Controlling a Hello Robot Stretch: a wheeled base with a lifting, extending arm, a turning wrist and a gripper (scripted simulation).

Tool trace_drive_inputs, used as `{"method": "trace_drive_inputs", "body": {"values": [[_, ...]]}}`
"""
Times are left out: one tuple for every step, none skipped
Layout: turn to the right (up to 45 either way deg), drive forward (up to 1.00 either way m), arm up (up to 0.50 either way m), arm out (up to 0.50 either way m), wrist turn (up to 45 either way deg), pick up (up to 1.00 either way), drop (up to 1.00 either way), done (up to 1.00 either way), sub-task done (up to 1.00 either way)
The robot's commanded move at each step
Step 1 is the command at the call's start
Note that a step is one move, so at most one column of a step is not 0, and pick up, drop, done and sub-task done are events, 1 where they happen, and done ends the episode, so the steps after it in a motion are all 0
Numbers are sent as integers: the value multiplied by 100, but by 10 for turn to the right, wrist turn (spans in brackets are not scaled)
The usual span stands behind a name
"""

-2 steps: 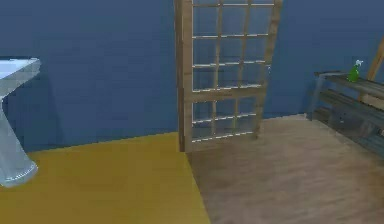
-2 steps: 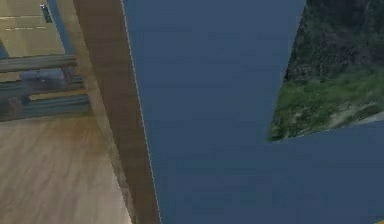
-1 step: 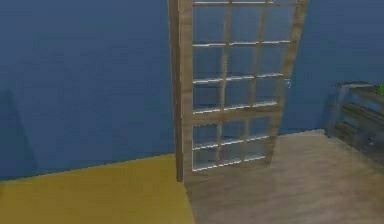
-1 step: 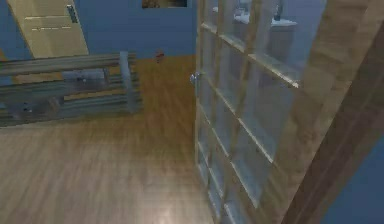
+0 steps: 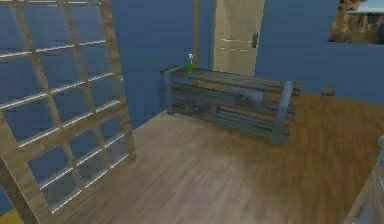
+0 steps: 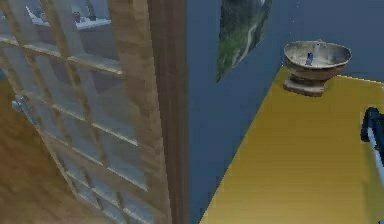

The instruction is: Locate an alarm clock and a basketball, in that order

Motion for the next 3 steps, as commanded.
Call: {"method": "trace_drive_inputs", "body": {"values": [[180, 0, 0, 0, 0, 0, 0, 0, 0], [0, 90, 0, 0, 0, 0, 0, 0, 0], [330, 0, 0, 0, 0, 0, 0, 0, 0]]}}
